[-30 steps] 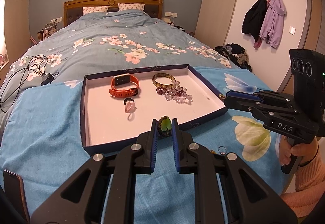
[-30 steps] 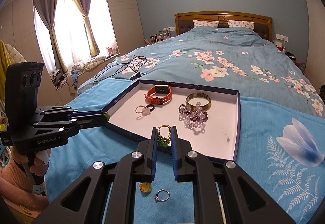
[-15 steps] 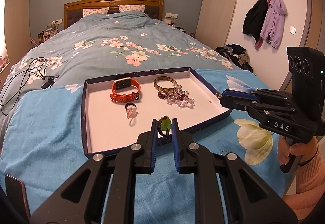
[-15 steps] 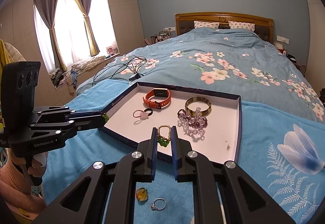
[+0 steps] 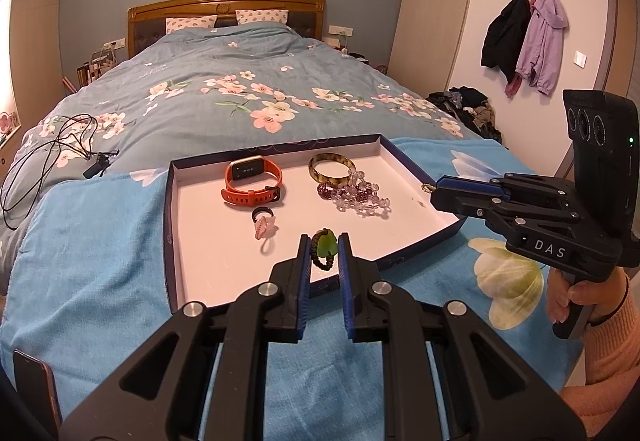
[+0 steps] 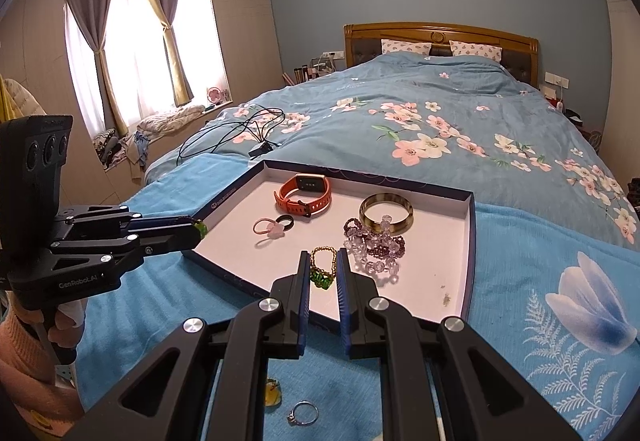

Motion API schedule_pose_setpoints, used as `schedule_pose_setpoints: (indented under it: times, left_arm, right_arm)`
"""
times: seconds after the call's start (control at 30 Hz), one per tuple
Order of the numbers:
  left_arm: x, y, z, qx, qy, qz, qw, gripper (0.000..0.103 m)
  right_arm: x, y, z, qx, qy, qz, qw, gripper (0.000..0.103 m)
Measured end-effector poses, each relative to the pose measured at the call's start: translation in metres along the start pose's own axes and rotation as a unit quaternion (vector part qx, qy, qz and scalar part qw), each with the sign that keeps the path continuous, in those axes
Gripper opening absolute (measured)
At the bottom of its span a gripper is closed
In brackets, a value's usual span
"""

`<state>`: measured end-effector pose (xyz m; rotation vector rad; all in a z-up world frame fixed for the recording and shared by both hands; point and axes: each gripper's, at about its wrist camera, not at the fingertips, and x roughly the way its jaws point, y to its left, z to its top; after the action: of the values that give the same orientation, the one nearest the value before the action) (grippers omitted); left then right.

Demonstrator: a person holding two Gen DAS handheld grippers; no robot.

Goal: Organize jewelry

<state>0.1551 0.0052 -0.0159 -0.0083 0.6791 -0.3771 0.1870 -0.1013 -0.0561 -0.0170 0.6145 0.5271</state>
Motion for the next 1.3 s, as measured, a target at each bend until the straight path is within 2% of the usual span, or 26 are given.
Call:
schedule_pose_setpoints:
  times: [1.3]
  left_arm:
    - [0.034,0.013,0.002,-0.008,0.023,0.017,0.9996,0.014]
  right_arm:
    - [0.029,-0.006,0.009,-0.016,0.027,-0.014,0.999,0.011]
